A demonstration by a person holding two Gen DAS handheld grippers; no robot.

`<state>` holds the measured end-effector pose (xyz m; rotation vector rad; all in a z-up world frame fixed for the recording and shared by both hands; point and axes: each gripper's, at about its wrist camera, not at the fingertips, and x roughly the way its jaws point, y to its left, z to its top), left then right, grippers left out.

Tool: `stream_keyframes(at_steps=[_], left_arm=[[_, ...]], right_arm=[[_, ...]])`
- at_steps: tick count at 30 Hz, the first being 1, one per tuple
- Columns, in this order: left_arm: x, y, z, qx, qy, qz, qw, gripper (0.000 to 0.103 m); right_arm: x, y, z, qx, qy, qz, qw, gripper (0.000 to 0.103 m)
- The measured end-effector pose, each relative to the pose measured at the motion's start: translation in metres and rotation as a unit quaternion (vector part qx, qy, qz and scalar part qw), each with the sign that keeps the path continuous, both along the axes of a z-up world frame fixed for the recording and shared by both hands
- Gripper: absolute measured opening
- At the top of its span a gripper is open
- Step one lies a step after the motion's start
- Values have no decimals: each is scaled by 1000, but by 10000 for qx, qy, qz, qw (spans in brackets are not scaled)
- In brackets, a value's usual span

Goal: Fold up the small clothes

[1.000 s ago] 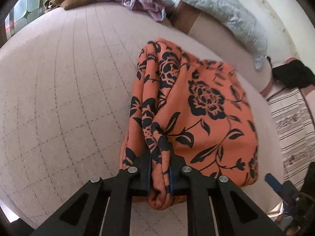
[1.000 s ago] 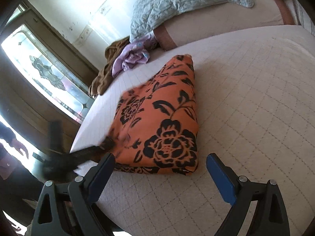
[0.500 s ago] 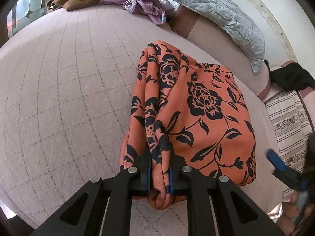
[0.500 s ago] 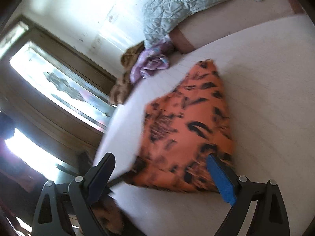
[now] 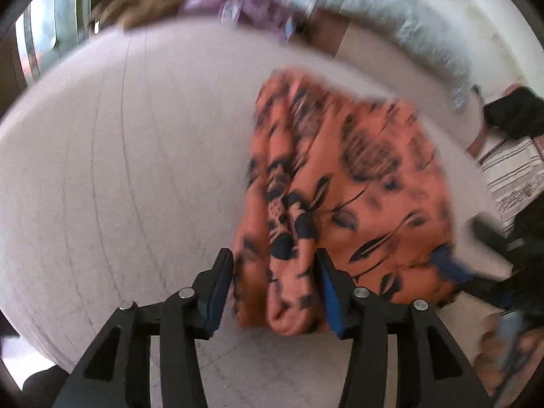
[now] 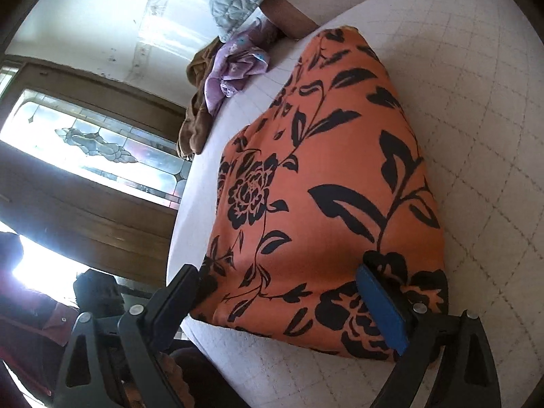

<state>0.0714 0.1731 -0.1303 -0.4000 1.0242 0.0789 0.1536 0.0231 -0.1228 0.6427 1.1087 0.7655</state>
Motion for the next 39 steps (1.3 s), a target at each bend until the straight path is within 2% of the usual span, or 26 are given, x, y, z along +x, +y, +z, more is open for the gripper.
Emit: stream_keyframes(at_steps=[1, 2, 5, 6, 8, 11, 14, 17, 19, 20, 21, 22, 25, 29, 31, 32, 33, 34, 37, 39], left_arm=[[-3, 6, 1, -225, -90, 115, 9996, 47], [-5, 8, 5, -274, -135, 151, 9994, 47], [-10, 6, 21, -65, -292, 195, 9994, 46], [-10, 6, 27, -34, -342, 200, 9992, 46], [-7, 7, 44, -26, -576, 185, 9982, 46], [13, 12, 63, -55, -822, 94, 9966, 50], [45, 16, 60, -265, -754, -67, 9968, 50], [76, 17, 51, -519, -604, -213, 9966, 50], [90, 17, 44, -524, -464, -267, 9972, 49], [97, 17, 36, -603, -342, -320, 9971, 46], [105, 17, 28, -672, -200, -302, 9971, 28], [109, 18, 21, -673, -78, -301, 9973, 22], [106, 19, 24, -600, -239, -376, 9972, 10], [88, 22, 40, -485, -635, -259, 9965, 9], [91, 22, 21, -436, -408, -251, 9979, 10], [94, 27, 6, -570, -253, -190, 9979, 10], [94, 31, 1, -701, -279, -153, 9970, 10], [92, 32, 3, -754, -321, -147, 9965, 10], [90, 25, 9, -457, -322, -235, 9982, 10], [91, 24, 8, -426, -320, -235, 9983, 10]], right_arm=[[-1, 1, 3, -20, 6, 8, 10000, 96], [0, 0, 8, -34, -6, 48, 10000, 96], [-6, 1, 21, -102, -355, 208, 9991, 96], [-5, 2, 18, -201, -369, 226, 9989, 95], [-1, 4, 1, -315, -119, 324, 9989, 95], [-1, 3, 17, -270, -265, 369, 9986, 95], [6, -2, 39, -277, -585, 305, 9974, 95], [25, -14, 49, -304, -654, 82, 9974, 95], [36, -23, 45, -371, -573, -66, 9976, 95], [41, -28, 42, -379, -494, -122, 9980, 95], [44, -31, 38, -414, -444, -162, 9980, 95], [46, -34, 32, -465, -387, -200, 9980, 95], [50, -40, 17, -552, -184, -222, 9981, 95], [49, -41, 9, -623, -144, -213, 9977, 95], [51, -43, 12, -579, -211, -200, 9979, 95], [53, -43, 12, -572, -233, -203, 9979, 95], [56, -43, 10, -580, -201, -207, 9979, 95], [61, -43, 7, -588, -110, -238, 9979, 95], [76, -54, -6, -320, 194, -427, 9984, 95], [86, -56, -14, -231, 361, -561, 9975, 95]])
